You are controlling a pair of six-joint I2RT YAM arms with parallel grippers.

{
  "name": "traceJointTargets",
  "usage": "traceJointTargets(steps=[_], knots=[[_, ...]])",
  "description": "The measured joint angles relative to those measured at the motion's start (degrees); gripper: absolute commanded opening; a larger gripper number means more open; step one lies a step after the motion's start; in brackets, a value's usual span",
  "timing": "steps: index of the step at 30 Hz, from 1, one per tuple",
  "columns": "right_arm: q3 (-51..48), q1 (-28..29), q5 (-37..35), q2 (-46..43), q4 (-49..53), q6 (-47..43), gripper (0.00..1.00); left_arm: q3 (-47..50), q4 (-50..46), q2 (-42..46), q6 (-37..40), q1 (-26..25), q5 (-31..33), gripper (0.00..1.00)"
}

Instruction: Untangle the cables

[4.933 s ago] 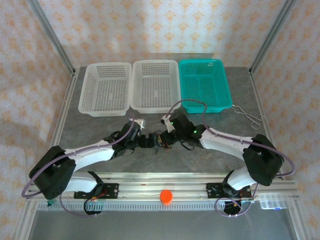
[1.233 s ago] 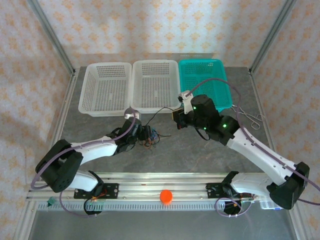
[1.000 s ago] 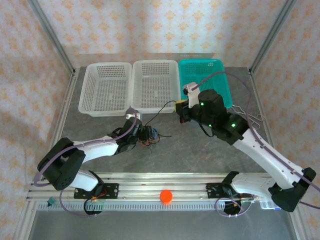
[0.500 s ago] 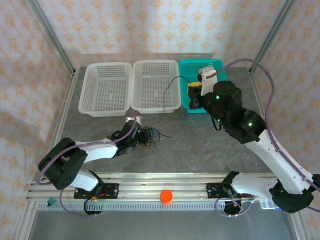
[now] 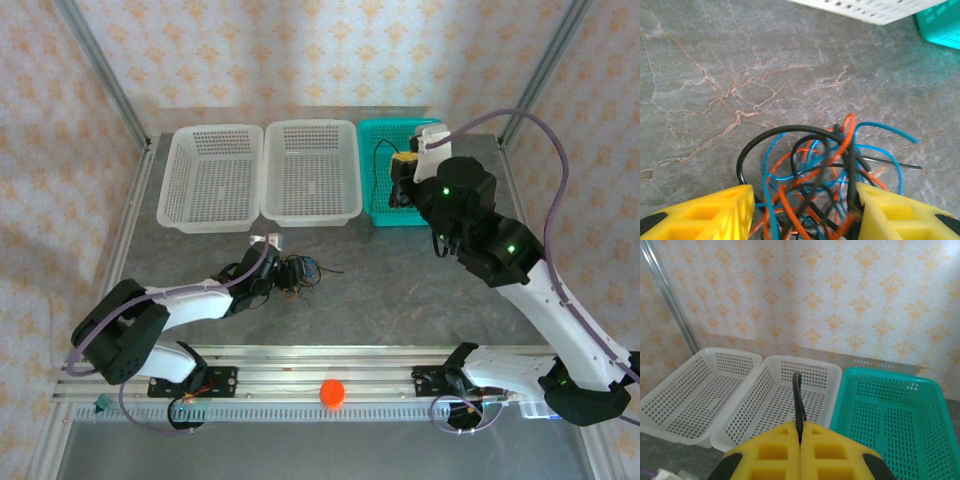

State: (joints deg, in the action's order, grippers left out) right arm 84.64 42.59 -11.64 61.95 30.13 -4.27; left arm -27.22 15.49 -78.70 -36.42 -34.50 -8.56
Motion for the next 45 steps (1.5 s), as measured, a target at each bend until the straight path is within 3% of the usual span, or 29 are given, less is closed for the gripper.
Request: traceJointTargets(steps=[9, 18, 28, 37, 45], knots=[[-0.90, -0.02, -3.74, 4.96, -2.64, 5.73, 0.00, -10.93, -11.21, 10.75, 2.34, 0.02, 5.38, 0.66], [0.98, -3.78, -5.51, 12.66, -5.33, 7.48, 0.00, -23.15, -19.45, 11.76, 6.91, 0.07, 9.75, 0.67], [7.61, -11.93, -4.81, 22.40, -6.19, 10.60, 0.00, -33.86, -19.71, 3.28, 9.55, 1.66, 10.14, 0.67], [14.38, -17.40, -4.63, 33.24, -7.02, 13.20, 0.00, -39.98, -18.45, -5.35, 9.46, 1.99, 6.40, 0.67], [27.15, -23.02, -5.03, 50.71, 1.16, 22.80, 0.00, -40.89, -17.92, -8.57, 8.61, 2.03, 4.26, 0.67]])
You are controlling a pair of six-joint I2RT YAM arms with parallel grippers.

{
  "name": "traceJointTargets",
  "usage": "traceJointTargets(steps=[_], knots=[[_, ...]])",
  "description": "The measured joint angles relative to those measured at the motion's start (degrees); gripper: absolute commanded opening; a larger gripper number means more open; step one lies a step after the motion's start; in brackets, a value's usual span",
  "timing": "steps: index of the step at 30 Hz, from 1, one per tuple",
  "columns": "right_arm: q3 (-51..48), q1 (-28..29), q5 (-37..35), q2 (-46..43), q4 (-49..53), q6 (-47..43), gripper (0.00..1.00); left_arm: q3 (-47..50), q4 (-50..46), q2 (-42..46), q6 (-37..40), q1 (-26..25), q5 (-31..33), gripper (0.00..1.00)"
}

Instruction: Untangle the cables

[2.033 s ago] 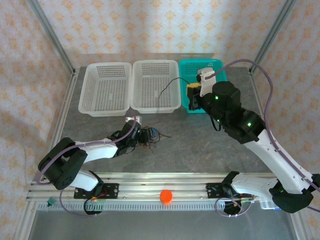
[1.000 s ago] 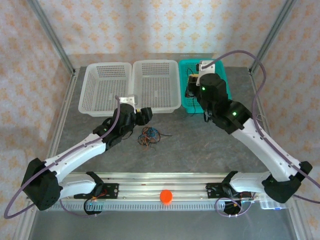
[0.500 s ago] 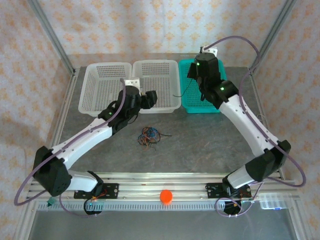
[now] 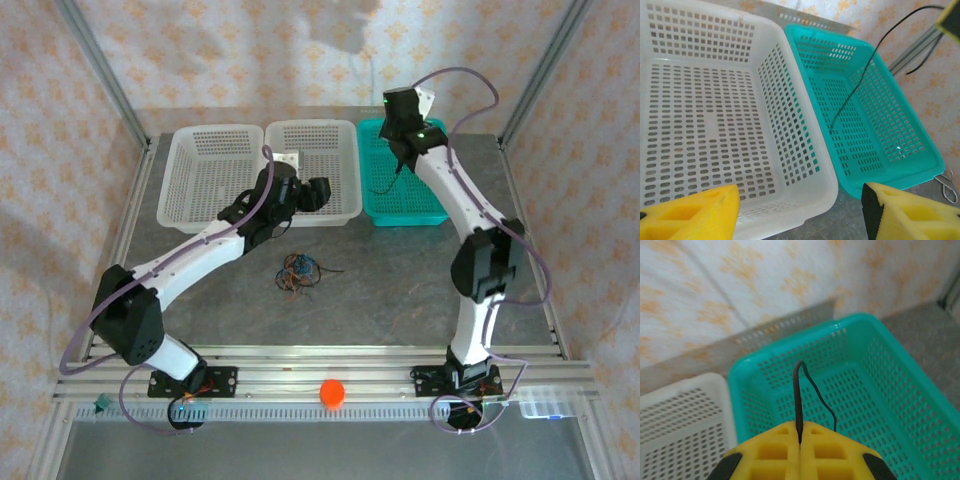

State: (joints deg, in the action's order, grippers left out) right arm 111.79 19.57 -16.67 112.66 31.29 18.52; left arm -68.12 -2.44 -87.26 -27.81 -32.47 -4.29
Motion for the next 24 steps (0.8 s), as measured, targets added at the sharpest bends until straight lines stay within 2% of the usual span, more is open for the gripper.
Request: traceJointTargets(steps=[4, 11, 17, 20, 24], knots=[[4.00, -0.11, 1.16, 6.99, 4.61, 4.26, 0.00, -1.86, -0.09, -2.75, -0.22, 0.39, -0.68, 0.67], [3.74, -0.02, 5.46, 9.44, 5.49, 3.67, 0.00, -9.27, -1.03, -9.60, -0.13, 0.87, -1.73, 0.71], [1.79, -0.74, 10.10, 9.86, 3.78, 2.67, 0.00, -15.98, -3.19, -14.78, -0.31, 0.98, -0.31, 0.85], [0.22, -2.32, 13.29, 9.92, 2.93, 2.71, 0.00, -18.40, -4.87, -16.13, -0.15, 0.98, 0.74, 0.99], [-1.77, -4.57, 16.13, 10.43, 2.51, 3.19, 0.00, -20.04, -5.92, -16.63, 0.98, 1.36, 0.44, 0.99]])
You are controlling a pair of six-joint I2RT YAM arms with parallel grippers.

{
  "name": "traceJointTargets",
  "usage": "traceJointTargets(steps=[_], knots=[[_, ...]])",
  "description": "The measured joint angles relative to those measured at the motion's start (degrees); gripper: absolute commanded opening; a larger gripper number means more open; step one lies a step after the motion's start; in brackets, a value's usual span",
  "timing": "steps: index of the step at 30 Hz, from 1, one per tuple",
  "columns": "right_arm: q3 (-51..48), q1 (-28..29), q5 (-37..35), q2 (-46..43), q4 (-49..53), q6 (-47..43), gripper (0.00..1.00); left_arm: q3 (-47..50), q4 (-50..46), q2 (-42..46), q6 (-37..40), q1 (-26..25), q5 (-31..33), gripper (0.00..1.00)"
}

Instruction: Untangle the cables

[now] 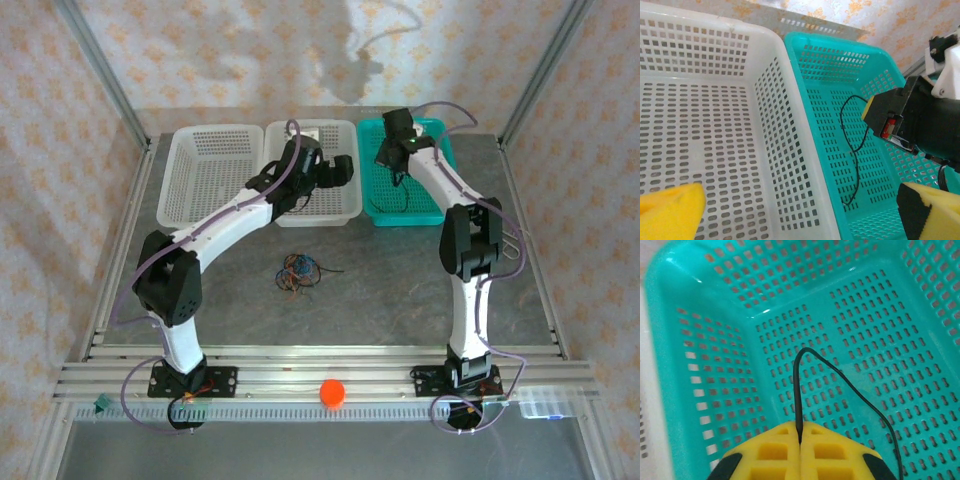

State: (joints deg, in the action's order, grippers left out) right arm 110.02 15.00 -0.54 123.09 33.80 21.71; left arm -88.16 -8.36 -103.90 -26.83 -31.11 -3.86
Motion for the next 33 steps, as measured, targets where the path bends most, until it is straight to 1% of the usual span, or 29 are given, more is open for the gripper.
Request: traceJointTargets(steps=[3, 4, 6, 8, 10, 12, 13, 15, 17, 20, 23, 27, 30, 33], knots=[[0.15, -1.18, 1.25, 1.20, 0.00, 0.81, 0.00, 0.17, 0.42, 0.02, 0.44, 0.48, -0.17, 0.99], [0.50, -1.53, 1.95, 1.97, 0.04, 1.07, 0.05, 0.83, 1.29, 0.20, 0.44, 0.55, -0.17, 0.99], [1.01, -2.05, 3.43, 3.32, 0.00, 1.86, 0.25, 2.91, 2.99, 0.92, 0.42, 0.87, -0.15, 0.99], [0.98, -2.43, 5.09, 4.31, 0.13, 2.19, 0.48, 4.90, 3.78, 1.88, 0.39, 1.18, -0.13, 0.99], [0.98, -2.62, 6.27, 4.48, 0.11, 2.12, 0.65, 5.29, 3.85, 2.10, 0.35, 1.49, -0.37, 0.99], [0.98, -2.69, 7.08, 4.35, -0.35, 1.92, 0.79, 5.29, 3.91, 2.10, 0.24, 2.23, -2.19, 0.99], [1.01, -2.69, 7.50, 4.24, -0.52, 1.97, 0.83, 5.29, 3.96, 2.10, 0.11, 2.89, -3.45, 1.00], [0.98, -2.69, 7.93, 3.91, -0.63, 1.73, 0.88, 5.29, 3.93, 2.10, -0.07, 4.31, -5.18, 1.00], [0.79, -2.67, 8.04, 2.93, -0.68, 1.57, 0.93, 5.29, 3.85, 2.32, -0.02, 5.49, -5.53, 0.99], [-2.16, -2.69, 8.07, -1.44, -1.86, 1.70, 1.00, 5.29, 2.58, 3.50, 0.20, 6.01, -5.14, 0.99], [-6.25, -2.49, 8.04, -7.82, -3.45, 1.66, 1.00, 6.40, 1.60, 6.99, 0.20, 5.92, -4.42, 1.00], [-11.04, -1.40, 7.91, -15.72, -6.80, 2.32, 1.00, 9.44, 0.11, 14.73, -0.33, 5.73, -1.18, 1.00], [-17.51, 0.76, 7.58, -22.03, -11.06, 2.75, 1.00, 9.73, -2.03, 18.88, -1.40, 5.73, 1.88, 0.99], [-22.91, 3.76, 7.41, -26.67, -13.57, 2.73, 1.00, 13.29, -2.34, 23.21, -1.79, 5.73, 4.50, 0.99]])
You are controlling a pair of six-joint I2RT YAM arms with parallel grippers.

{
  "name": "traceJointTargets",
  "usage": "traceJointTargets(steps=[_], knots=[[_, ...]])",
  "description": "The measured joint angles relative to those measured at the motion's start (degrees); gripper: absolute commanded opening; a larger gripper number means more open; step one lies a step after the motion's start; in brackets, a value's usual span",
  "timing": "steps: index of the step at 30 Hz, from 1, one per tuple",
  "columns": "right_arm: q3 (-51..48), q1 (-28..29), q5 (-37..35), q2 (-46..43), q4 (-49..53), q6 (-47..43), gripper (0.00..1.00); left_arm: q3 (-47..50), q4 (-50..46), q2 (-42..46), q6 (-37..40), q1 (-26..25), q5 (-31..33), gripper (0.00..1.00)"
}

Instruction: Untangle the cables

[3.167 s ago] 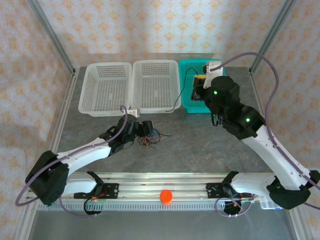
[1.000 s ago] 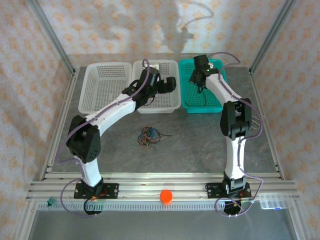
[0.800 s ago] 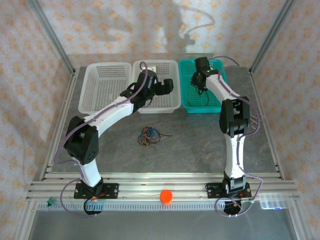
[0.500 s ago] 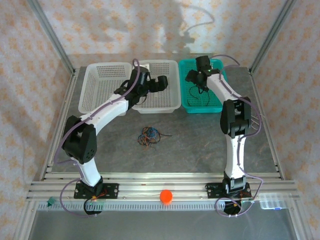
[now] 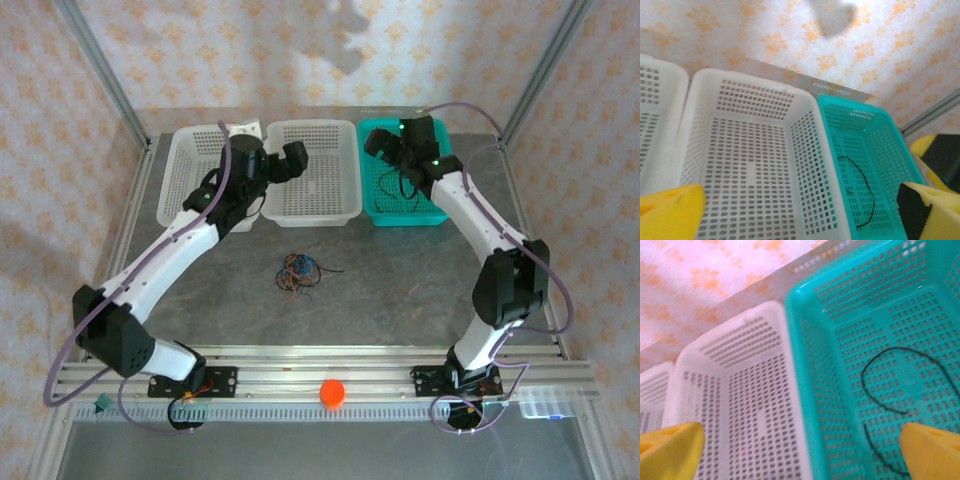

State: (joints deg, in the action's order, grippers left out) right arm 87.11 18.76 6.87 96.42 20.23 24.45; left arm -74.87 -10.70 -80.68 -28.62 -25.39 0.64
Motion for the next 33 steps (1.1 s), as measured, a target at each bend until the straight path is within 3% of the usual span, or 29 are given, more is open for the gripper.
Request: traceJointTargets(steps=[6, 16, 25, 33], knots=[[-3.56, 4.74, -0.02, -3.19, -0.26, -0.81, 1.00, 12.13, -1.18, 7.34, -0.02, 0.00, 2.89, 0.99], [-4.50, 14.05, -1.03, -6.01, 6.21, -3.34, 0.99, 22.95, -6.23, 15.65, -4.09, -1.88, 2.73, 0.99], [-10.80, 22.10, 0.66, -9.42, 11.54, -1.14, 0.79, 30.27, -9.29, 17.77, -9.84, -9.09, 1.92, 0.99], [-14.64, 27.85, 4.24, -9.60, 15.65, 1.18, 0.64, 38.91, -9.49, 21.88, -14.93, -10.71, -0.39, 0.99]])
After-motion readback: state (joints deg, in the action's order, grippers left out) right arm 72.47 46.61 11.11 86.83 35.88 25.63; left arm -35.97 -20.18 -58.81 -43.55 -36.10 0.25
